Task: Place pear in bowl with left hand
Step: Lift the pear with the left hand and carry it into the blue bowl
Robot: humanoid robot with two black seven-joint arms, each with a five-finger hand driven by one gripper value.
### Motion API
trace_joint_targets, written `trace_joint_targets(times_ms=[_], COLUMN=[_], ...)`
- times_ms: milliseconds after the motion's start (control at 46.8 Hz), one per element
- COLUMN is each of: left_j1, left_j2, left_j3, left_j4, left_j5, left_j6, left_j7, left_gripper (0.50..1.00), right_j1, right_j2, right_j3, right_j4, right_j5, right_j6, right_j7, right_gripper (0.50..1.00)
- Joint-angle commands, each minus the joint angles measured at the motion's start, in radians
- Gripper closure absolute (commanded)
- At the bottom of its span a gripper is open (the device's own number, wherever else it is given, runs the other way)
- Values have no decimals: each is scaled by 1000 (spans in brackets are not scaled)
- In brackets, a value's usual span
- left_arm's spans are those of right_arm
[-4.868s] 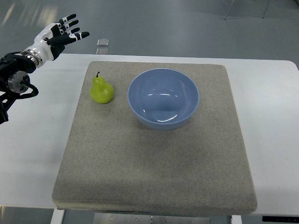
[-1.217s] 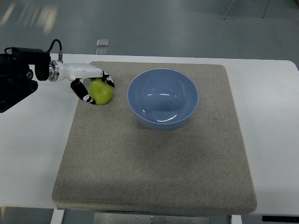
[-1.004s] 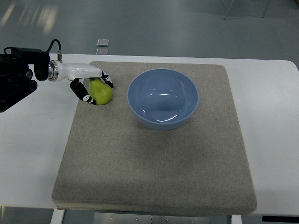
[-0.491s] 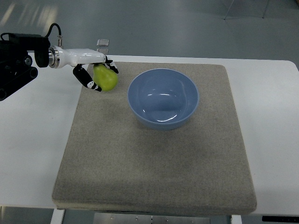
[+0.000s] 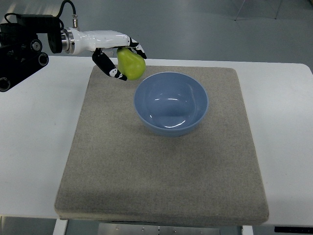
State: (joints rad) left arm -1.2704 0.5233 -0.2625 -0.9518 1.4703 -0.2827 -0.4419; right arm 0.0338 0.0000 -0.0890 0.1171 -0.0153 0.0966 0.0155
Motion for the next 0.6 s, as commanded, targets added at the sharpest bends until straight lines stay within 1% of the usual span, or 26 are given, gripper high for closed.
trace_joint_targets(times_ms=[0, 171, 299, 577], left_j1=[-4, -7, -3, 36], left_j2=[-20, -63, -123, -206], left_j3=[-4, -1, 12, 35], left_j4=[-27, -62, -53, -13], left_j5=[4, 7, 18, 24], left_j6=[0, -1, 0, 2], left_j7=[-1, -1, -1, 2], left_gripper=[939, 934, 932, 922], right_j1=[0, 0, 0, 0], right_j2=[0, 0, 0, 0], right_j3=[0, 0, 0, 0], right_j4=[-1, -1, -1, -1], right_j5=[0, 0, 0, 0], right_j6=[0, 0, 0, 0], right_j7=[0, 0, 0, 0], right_gripper=[576, 574, 576, 574])
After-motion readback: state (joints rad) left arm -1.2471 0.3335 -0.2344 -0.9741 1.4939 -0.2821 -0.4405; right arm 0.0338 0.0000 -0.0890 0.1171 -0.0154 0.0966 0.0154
